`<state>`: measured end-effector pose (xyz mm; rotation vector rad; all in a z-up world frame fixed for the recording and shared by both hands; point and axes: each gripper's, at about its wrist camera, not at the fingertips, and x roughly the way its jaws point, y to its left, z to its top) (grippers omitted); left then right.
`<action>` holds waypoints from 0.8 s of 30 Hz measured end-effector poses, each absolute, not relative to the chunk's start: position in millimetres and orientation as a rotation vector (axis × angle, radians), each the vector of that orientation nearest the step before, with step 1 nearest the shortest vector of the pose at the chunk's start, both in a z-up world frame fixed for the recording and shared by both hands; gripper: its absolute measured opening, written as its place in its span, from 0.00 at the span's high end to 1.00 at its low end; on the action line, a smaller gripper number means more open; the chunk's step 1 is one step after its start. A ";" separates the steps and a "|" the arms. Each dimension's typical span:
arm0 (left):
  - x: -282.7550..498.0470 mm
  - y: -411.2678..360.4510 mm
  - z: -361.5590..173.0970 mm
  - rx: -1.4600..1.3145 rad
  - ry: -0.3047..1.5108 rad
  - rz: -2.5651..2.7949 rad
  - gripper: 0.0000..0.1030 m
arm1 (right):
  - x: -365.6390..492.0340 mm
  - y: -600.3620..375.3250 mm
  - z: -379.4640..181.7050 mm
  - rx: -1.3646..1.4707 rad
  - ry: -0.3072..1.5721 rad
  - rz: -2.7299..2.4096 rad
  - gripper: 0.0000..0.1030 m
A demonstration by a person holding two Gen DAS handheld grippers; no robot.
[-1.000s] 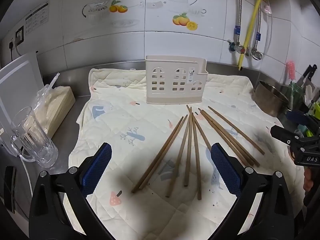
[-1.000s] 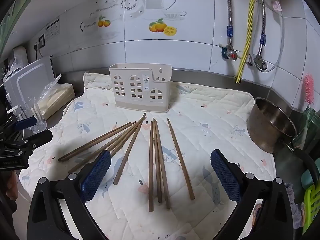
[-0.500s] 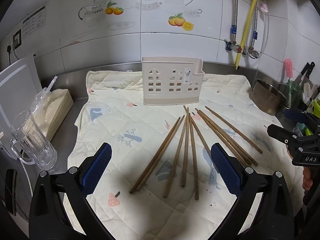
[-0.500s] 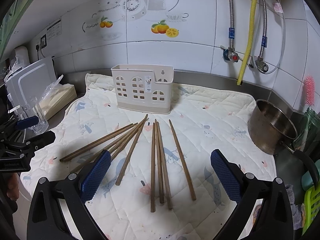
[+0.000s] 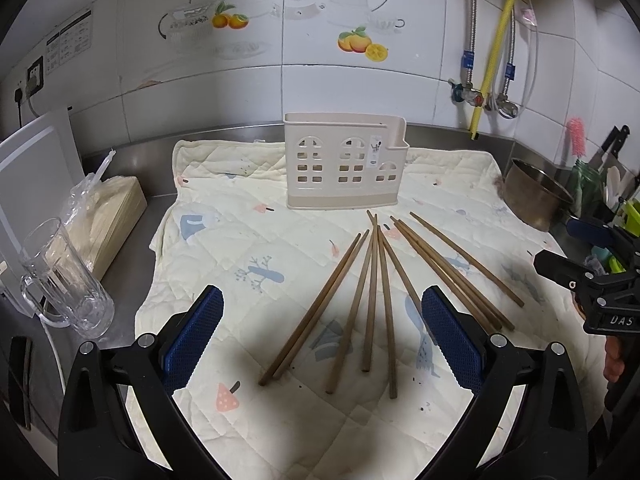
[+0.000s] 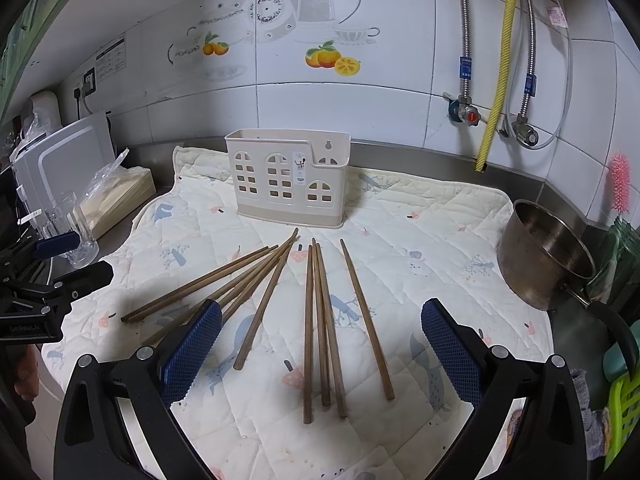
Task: Organize utensils
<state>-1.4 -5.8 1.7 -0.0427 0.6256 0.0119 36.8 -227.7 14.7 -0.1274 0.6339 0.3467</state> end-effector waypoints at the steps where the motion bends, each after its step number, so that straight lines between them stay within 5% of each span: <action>1: -1.6 -5.6 1.9 -0.043 0.624 0.013 0.05 | 36.9 -227.8 14.8 -0.128 0.634 0.347 0.06; 24: -0.9 -1.0 1.9 -0.068 0.624 0.025 0.05 | 35.0 -225.3 10.4 -0.129 0.639 0.356 0.06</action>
